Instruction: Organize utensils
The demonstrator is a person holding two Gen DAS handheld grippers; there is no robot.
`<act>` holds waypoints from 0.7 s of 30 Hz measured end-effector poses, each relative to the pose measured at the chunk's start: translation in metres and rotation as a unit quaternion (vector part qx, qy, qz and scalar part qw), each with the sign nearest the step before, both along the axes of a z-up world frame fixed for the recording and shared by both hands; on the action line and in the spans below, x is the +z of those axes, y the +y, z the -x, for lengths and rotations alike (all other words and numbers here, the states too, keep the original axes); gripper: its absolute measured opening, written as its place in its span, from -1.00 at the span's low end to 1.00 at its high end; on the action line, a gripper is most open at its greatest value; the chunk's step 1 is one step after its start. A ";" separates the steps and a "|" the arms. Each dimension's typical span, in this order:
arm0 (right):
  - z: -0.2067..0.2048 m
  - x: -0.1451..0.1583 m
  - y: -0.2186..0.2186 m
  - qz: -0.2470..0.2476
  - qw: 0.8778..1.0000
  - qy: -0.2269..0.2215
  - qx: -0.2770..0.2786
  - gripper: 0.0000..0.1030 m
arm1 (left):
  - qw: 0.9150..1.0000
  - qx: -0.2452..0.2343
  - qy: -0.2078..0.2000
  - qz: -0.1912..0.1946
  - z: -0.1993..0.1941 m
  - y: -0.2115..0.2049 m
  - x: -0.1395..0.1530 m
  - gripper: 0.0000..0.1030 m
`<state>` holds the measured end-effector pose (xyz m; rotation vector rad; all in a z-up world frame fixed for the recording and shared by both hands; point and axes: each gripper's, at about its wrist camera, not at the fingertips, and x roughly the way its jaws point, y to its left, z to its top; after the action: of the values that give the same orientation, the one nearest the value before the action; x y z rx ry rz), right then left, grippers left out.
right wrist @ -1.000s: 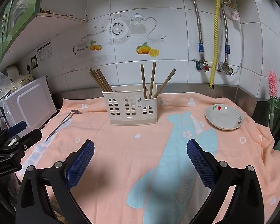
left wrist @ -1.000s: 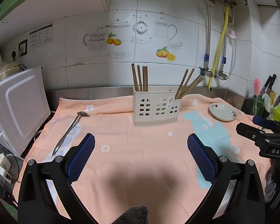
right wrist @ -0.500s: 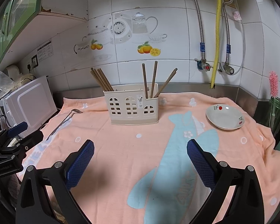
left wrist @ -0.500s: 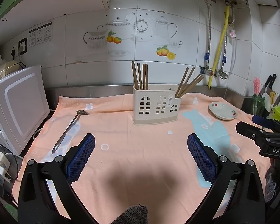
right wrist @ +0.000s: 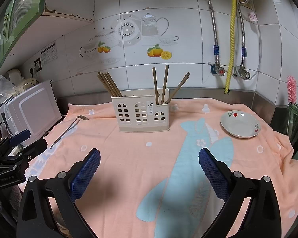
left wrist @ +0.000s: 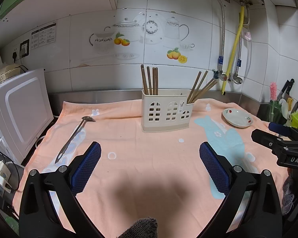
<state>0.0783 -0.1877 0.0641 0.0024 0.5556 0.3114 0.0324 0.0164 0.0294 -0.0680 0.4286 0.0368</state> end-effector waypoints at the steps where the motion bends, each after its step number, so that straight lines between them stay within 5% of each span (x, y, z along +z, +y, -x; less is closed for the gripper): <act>1: 0.000 0.000 0.000 0.000 1.000 0.000 0.001 0.87 | 1.000 0.000 0.000 0.000 0.000 0.000 0.000 0.90; 21: 0.001 0.000 0.001 -0.001 1.000 -0.001 0.003 0.87 | 1.000 0.002 0.000 -0.001 0.000 0.001 0.001 0.90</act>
<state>0.0775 -0.1867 0.0639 0.0020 0.5540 0.3173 0.0321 0.0175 0.0302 -0.0666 0.4291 0.0402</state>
